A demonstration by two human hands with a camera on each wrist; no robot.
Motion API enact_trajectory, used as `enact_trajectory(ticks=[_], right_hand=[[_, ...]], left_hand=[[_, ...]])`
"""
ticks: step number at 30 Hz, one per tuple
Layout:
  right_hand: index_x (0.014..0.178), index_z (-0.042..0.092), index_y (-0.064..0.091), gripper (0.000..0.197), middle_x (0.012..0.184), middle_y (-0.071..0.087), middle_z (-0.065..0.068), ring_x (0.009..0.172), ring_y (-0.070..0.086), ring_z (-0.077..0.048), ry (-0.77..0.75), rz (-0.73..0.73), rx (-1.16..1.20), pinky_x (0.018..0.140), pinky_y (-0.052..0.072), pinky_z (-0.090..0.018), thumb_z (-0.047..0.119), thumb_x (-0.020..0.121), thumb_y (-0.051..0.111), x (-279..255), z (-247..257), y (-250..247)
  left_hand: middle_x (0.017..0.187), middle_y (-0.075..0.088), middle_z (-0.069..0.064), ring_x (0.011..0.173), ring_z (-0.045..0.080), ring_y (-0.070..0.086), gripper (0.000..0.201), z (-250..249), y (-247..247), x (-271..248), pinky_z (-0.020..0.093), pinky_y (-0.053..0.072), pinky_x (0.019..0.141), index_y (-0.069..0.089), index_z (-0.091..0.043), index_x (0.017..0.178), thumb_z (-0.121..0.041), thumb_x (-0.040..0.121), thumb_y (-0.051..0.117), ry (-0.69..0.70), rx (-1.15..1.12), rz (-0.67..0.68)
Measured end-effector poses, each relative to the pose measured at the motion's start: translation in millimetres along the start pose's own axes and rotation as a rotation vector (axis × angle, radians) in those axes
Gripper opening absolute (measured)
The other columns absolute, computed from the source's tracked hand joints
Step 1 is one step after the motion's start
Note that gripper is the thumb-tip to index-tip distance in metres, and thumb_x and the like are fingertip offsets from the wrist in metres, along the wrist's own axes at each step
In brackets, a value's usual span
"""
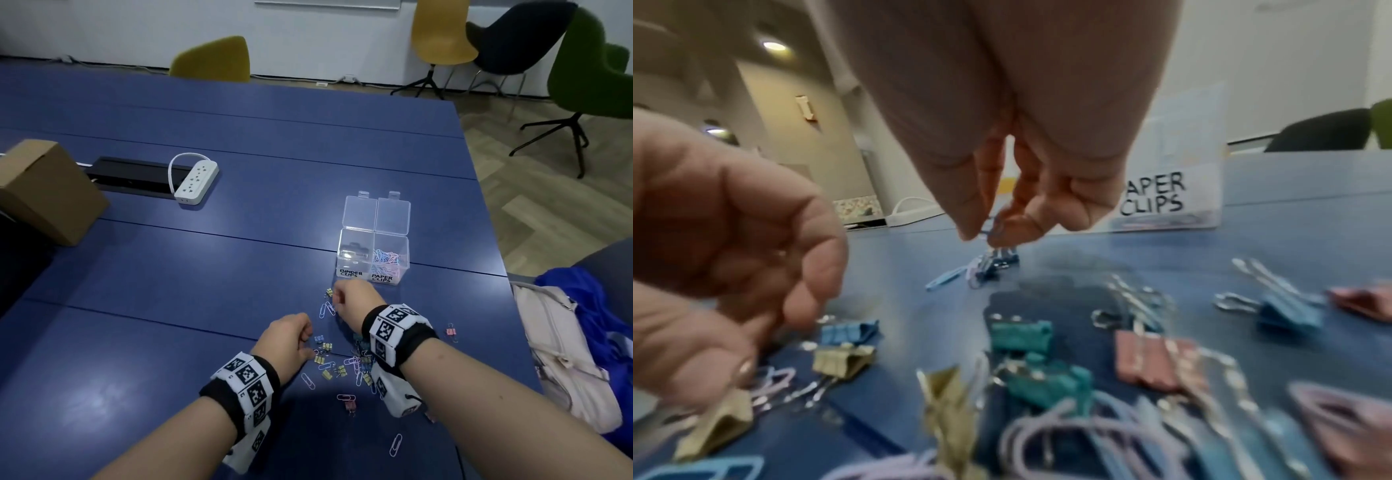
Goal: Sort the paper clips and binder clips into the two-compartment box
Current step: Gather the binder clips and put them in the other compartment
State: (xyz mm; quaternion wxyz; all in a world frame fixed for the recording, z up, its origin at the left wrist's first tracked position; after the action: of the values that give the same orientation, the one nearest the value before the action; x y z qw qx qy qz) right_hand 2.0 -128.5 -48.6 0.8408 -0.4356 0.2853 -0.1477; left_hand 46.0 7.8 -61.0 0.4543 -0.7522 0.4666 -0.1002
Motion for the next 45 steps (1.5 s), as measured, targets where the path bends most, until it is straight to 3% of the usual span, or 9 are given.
enact_trajectory(ticks=[6, 13, 18, 21, 28, 34, 38, 41, 45], right_hand=[[0.104, 0.005, 0.060, 0.023, 0.112, 0.058, -0.016, 0.099, 0.061, -0.034, -0.004, 0.030, -0.139, 0.082, 0.050, -0.036, -0.003, 0.083, 0.054, 12, 17, 13], [0.112, 0.001, 0.058, 0.028, 0.122, 0.049, -0.019, 0.108, 0.058, -0.038, 0.005, 0.090, -0.285, 0.091, 0.047, -0.039, -0.004, 0.089, 0.043, 7, 17, 15], [0.102, 0.010, 0.056, 0.026, 0.108, 0.048, -0.016, 0.097, 0.058, -0.032, 0.012, 0.135, -0.230, 0.083, 0.047, -0.036, -0.006, 0.085, 0.044, -8, 1, 18], [0.087, 0.019, 0.043, 0.030, 0.093, 0.050, -0.011, 0.086, 0.055, -0.026, 0.011, 0.134, -0.165, 0.073, 0.046, -0.034, -0.010, 0.080, 0.040, -18, -10, 15], [0.077, 0.015, 0.057, 0.022, 0.070, 0.060, -0.002, 0.059, 0.056, -0.012, 0.209, -0.088, 0.606, 0.057, 0.044, -0.017, -0.006, 0.084, 0.055, -54, -74, -23], [0.076, 0.005, 0.055, 0.034, 0.061, 0.049, -0.010, 0.053, 0.046, -0.017, 0.310, -0.032, 1.117, 0.045, 0.034, -0.022, -0.015, 0.090, 0.031, -83, -94, -6], [0.076, 0.016, 0.055, 0.038, 0.071, 0.049, -0.011, 0.051, 0.041, -0.018, 0.216, 0.102, 0.598, 0.048, 0.036, -0.027, -0.006, 0.085, 0.025, -85, -72, 17], [0.097, 0.014, 0.049, 0.014, 0.101, 0.061, -0.016, 0.087, 0.059, -0.031, 0.000, 0.165, 0.044, 0.075, 0.046, -0.037, 0.010, 0.092, 0.036, -86, -39, 30], [0.116, 0.012, 0.043, 0.030, 0.111, 0.060, -0.017, 0.103, 0.058, -0.036, -0.174, 0.171, -0.302, 0.083, 0.048, -0.042, 0.019, 0.089, 0.053, -84, -20, 39]], left_hand=[[0.103, 0.054, -0.001, 0.099, 0.020, 0.054, 0.028, -5, 4, -7, 0.029, 0.043, 0.081, 0.055, -0.017, 0.104, -0.039, 0.087, 0.059, 0.009, 0.189, 0.037], [0.106, 0.055, 0.003, 0.098, 0.025, 0.056, 0.010, -16, 14, -7, 0.030, 0.039, 0.073, 0.056, -0.018, 0.095, -0.016, 0.087, 0.053, 0.025, 0.262, 0.097], [0.105, 0.052, 0.003, 0.097, 0.023, 0.055, 0.014, -18, 19, -7, 0.027, 0.039, 0.076, 0.056, -0.016, 0.095, -0.009, 0.087, 0.046, 0.045, 0.218, 0.105], [0.093, 0.047, -0.005, 0.094, 0.019, 0.050, 0.024, -15, 17, -9, 0.030, 0.044, 0.077, 0.046, -0.027, 0.074, -0.005, 0.084, 0.046, 0.045, 0.216, 0.078], [0.085, 0.058, -0.005, 0.081, 0.019, 0.055, 0.009, -5, 8, 6, 0.029, 0.045, 0.075, 0.046, -0.023, 0.084, -0.017, 0.088, 0.050, -0.048, 0.099, 0.091], [0.076, 0.063, 0.003, 0.080, 0.029, 0.063, 0.021, 6, -15, 37, 0.031, 0.053, 0.078, 0.056, -0.017, 0.071, -0.003, 0.083, 0.045, -0.257, -0.172, -0.033], [0.099, 0.067, 0.017, 0.098, 0.035, 0.062, 0.020, -1, -11, 59, 0.037, 0.050, 0.086, 0.063, -0.006, 0.089, -0.002, 0.085, 0.044, -0.319, -0.134, -0.024], [0.111, 0.063, 0.019, 0.104, 0.036, 0.059, 0.030, -15, -2, 64, 0.035, 0.045, 0.080, 0.056, 0.001, 0.108, -0.022, 0.090, 0.050, -0.326, 0.052, 0.009], [0.113, 0.064, 0.017, 0.104, 0.032, 0.061, 0.026, -24, 18, 67, 0.036, 0.049, 0.081, 0.056, -0.001, 0.109, -0.020, 0.092, 0.053, -0.300, 0.216, 0.059]])
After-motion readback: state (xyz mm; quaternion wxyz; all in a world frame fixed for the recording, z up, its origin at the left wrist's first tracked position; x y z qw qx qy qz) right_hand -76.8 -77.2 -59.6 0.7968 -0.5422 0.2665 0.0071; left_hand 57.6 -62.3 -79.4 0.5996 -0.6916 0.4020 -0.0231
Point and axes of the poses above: each hand's wrist, its own x-axis towards the middle knuckle, its own y-axis out of the palm, z = x × y, the point moved 8 cm from there along x, towards the middle knuckle
